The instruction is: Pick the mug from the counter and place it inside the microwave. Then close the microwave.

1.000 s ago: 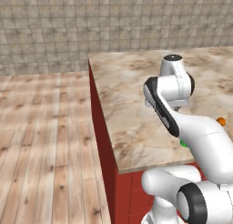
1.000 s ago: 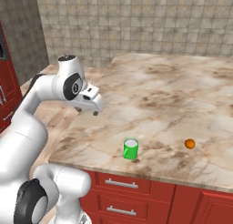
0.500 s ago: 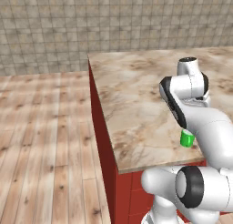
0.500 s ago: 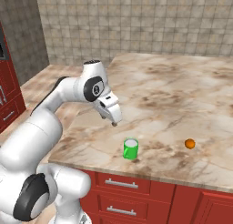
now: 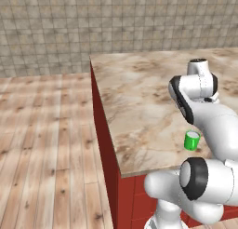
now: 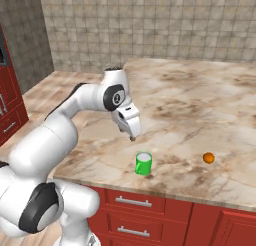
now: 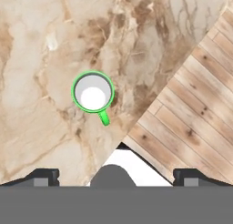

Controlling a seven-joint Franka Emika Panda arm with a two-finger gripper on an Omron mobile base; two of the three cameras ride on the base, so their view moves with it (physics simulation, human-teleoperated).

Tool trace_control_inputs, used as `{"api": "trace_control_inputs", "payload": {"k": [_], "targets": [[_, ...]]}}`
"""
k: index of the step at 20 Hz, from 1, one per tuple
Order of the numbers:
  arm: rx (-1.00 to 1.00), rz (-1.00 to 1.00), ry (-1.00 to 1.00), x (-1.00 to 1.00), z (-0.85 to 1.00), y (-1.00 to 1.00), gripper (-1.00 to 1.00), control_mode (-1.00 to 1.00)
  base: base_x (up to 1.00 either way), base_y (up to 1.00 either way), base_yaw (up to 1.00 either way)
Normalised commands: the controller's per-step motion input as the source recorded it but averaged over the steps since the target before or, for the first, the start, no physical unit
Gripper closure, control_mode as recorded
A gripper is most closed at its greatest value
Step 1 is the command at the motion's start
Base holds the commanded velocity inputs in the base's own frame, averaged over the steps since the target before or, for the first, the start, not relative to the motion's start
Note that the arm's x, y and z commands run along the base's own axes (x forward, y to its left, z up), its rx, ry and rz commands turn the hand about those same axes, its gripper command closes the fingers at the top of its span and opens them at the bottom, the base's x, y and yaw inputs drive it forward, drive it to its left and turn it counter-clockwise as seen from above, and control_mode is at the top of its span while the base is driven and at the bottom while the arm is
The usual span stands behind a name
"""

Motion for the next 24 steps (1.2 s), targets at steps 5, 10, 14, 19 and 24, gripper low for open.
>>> {"api": "trace_control_inputs", "payload": {"k": [5, 10, 14, 19, 24], "targets": [[0.04, 0.00, -0.10, -0.01, -0.56, -0.04, -1.00, -1.00, 0.00, 0.00, 0.00], [0.04, 0.00, -0.13, 0.00, -0.49, 0.00, -1.00, -1.00, 0.00, 0.00, 0.00], [0.00, 0.00, -0.13, 0.00, -0.30, 0.00, -1.00, -1.00, 0.00, 0.00, 0.00], [0.00, 0.00, -0.06, 0.00, -0.22, -0.07, -1.00, -1.00, 0.00, 0.00, 0.00], [0.00, 0.00, 0.00, 0.00, -0.06, -0.20, -1.00, -1.00, 0.00, 0.00, 0.00]]}}
